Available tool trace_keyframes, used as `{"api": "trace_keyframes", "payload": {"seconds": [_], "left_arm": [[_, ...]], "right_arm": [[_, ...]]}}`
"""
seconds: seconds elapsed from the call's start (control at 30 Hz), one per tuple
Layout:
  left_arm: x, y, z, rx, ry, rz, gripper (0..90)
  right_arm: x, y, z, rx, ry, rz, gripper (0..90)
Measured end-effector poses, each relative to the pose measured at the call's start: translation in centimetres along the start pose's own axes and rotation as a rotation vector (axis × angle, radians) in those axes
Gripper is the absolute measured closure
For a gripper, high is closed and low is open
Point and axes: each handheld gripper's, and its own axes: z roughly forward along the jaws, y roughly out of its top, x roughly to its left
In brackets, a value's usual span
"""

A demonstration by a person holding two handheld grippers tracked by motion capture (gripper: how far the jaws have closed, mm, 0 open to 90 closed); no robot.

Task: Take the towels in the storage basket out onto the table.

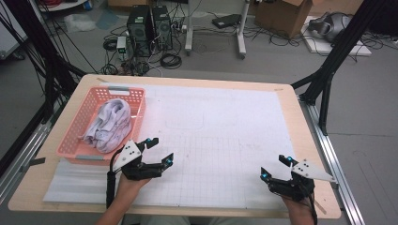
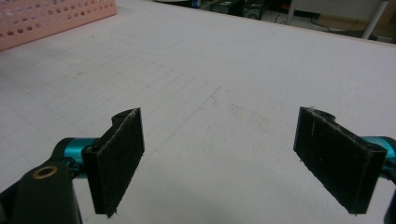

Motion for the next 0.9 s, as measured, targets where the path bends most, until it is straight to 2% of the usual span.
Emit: {"api": "trace_keyframes", "payload": {"seconds": [0.33,0.5,0.6,0.73,0.9], "left_arm": [[0.05,-0.06,0.11,0.000,-0.005,-0.013,19.8],[0.18,-0.29,0.21,0.006,-0.012,-0.043,19.8],[0.00,-0.21,0.15,0.013,-0.015,-0.018,19.8],[-0.22,0.14,-0.13,-0.006,-0.013,-0.021,20.0],[-0.46,0.57,-0.07,0.000,-0.033,-0.016,20.4]], "right_arm": [[-0.41,-0.12,0.02,0.005,0.002,0.019,15.1],[-0.49,-0.17,-0.09,0.001,0.004,0.029,15.1],[-0.40,-0.07,-0.07,0.005,0.005,0.025,15.0],[-0.01,0.01,-0.24,0.006,0.007,0.019,15.0],[0.22,0.06,-0.45,0.001,0.005,0.018,15.0]]}}
